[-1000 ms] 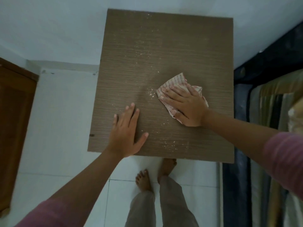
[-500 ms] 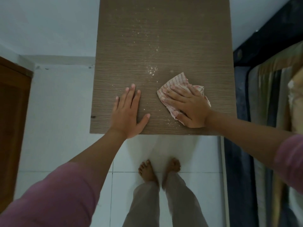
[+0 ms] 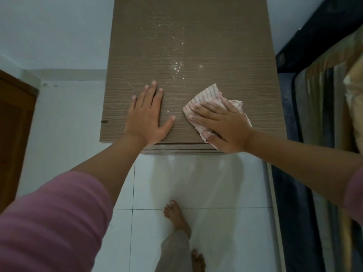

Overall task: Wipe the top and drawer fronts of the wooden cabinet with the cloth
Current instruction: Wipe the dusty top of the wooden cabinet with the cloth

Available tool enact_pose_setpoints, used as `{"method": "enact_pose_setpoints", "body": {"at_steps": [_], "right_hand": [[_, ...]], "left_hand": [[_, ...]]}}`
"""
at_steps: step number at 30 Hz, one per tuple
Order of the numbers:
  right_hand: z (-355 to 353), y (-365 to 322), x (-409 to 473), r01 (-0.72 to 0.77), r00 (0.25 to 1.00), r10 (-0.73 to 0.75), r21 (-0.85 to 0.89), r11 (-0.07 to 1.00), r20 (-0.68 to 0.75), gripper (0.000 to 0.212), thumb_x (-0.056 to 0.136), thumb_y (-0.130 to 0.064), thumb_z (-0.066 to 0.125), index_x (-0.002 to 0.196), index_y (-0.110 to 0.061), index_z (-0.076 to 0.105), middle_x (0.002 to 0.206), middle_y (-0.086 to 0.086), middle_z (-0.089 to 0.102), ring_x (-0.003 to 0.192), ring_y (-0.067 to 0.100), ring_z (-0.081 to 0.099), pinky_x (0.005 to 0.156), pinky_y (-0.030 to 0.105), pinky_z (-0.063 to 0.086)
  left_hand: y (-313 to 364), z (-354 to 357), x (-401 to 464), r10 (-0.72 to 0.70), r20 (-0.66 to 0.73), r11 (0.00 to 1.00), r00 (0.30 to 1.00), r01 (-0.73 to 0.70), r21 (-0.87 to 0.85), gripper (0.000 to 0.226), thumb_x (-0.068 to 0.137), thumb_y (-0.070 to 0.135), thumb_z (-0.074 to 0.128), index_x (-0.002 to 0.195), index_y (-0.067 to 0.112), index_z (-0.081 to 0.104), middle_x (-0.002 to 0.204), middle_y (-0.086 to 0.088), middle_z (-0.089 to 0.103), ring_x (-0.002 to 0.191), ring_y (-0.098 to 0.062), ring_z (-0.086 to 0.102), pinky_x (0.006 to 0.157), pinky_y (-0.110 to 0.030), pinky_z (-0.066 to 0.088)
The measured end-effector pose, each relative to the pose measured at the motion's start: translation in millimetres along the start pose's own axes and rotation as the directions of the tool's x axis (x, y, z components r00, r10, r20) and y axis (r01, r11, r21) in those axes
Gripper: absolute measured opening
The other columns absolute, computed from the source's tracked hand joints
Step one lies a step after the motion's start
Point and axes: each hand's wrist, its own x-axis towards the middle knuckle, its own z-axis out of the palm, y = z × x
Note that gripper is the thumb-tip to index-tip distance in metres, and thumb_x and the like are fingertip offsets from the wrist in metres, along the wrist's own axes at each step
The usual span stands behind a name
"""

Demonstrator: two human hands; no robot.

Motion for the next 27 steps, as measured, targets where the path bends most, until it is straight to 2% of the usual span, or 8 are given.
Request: {"method": "enact_pose_setpoints", "body": {"at_steps": [11,15,17,21,24,25,26,27], "right_hand": [[11,-35,-16,-0.149,0.984,0.156,0.078,0.986,-0.086,0.052,0.085,-0.037,0.041,0.134,-0.027,0.053,0.146,-0.004,0.046,0.136,0.022,0.040,0.111,0.050,0.021],[16,-43,-19,-0.167,0.975,0.181,0.114,0.979,-0.132,0.050,0.081,-0.027,0.052,0.131,-0.026,0.056,0.141,-0.004,0.051,0.133,0.022,0.044,0.110,0.049,0.022],[16,-51,-20,-0.188,0.964,0.213,0.157,0.969,-0.159,0.047,0.082,-0.024,0.053,0.129,-0.025,0.058,0.139,-0.004,0.053,0.132,0.022,0.046,0.110,0.049,0.021],[18,-75,-28,-0.242,0.938,0.291,0.249,0.938,-0.187,0.044,0.086,-0.027,0.042,0.123,-0.021,0.063,0.134,-0.003,0.058,0.128,0.023,0.050,0.109,0.048,0.021],[15,-91,-31,-0.290,0.906,0.384,0.404,0.868,-0.176,0.039,0.085,-0.016,0.047,0.121,-0.017,0.064,0.125,-0.002,0.064,0.124,0.015,0.052,0.107,0.039,0.018],[12,-97,-33,-0.309,0.893,0.423,0.476,0.823,-0.151,0.039,0.085,-0.011,0.049,0.120,-0.017,0.064,0.116,-0.003,0.068,0.115,0.004,0.056,0.105,0.033,0.022],[9,-105,-36,-0.326,0.880,0.457,0.535,0.780,-0.130,0.038,0.084,-0.009,0.050,0.118,-0.016,0.065,0.099,-0.007,0.070,0.096,-0.009,0.058,0.096,0.025,0.033],[7,-112,-40,-0.343,0.863,0.491,0.577,0.741,-0.118,0.036,0.084,-0.009,0.049,0.115,-0.015,0.066,0.079,-0.014,0.065,0.073,-0.012,0.057,0.077,0.015,0.040]], "left_hand": [[-1,5,0,0.011,-0.065,1.000,0.998,-0.009,0.024,0.080,0.082,0.063,0.031,0.145,0.014,0.020,0.157,-0.007,0.013,0.144,-0.024,0.011,0.114,-0.050,0.011],[-1,6,0,0.012,-0.065,1.000,0.998,-0.010,0.025,0.079,0.085,0.061,0.033,0.146,0.014,0.018,0.157,-0.006,0.011,0.144,-0.024,0.009,0.114,-0.049,0.009],[-1,5,0,0.012,-0.060,1.000,0.998,-0.011,0.024,0.078,0.086,0.060,0.035,0.146,0.014,0.017,0.157,-0.006,0.009,0.144,-0.023,0.008,0.114,-0.049,0.008],[-1,5,-1,0.008,-0.053,1.000,0.999,-0.007,0.022,0.078,0.087,0.060,0.034,0.147,0.014,0.016,0.157,-0.006,0.008,0.144,-0.024,0.007,0.115,-0.048,0.007],[-1,5,-1,0.006,-0.044,1.000,0.999,-0.005,0.024,0.079,0.087,0.061,0.033,0.147,0.013,0.016,0.157,-0.006,0.007,0.144,-0.024,0.006,0.115,-0.048,0.007],[-1,4,-1,0.004,-0.040,1.000,0.999,-0.003,0.025,0.079,0.087,0.062,0.032,0.147,0.013,0.015,0.157,-0.006,0.007,0.144,-0.024,0.006,0.116,-0.048,0.007],[0,4,-1,0.003,-0.036,1.000,0.999,-0.002,0.026,0.079,0.086,0.062,0.031,0.147,0.013,0.015,0.158,-0.006,0.007,0.144,-0.024,0.006,0.116,-0.048,0.007],[-1,4,-1,0.003,-0.034,1.000,0.999,-0.002,0.025,0.079,0.086,0.062,0.031,0.147,0.013,0.015,0.158,-0.006,0.006,0.144,-0.024,0.006,0.116,-0.048,0.006]]}}
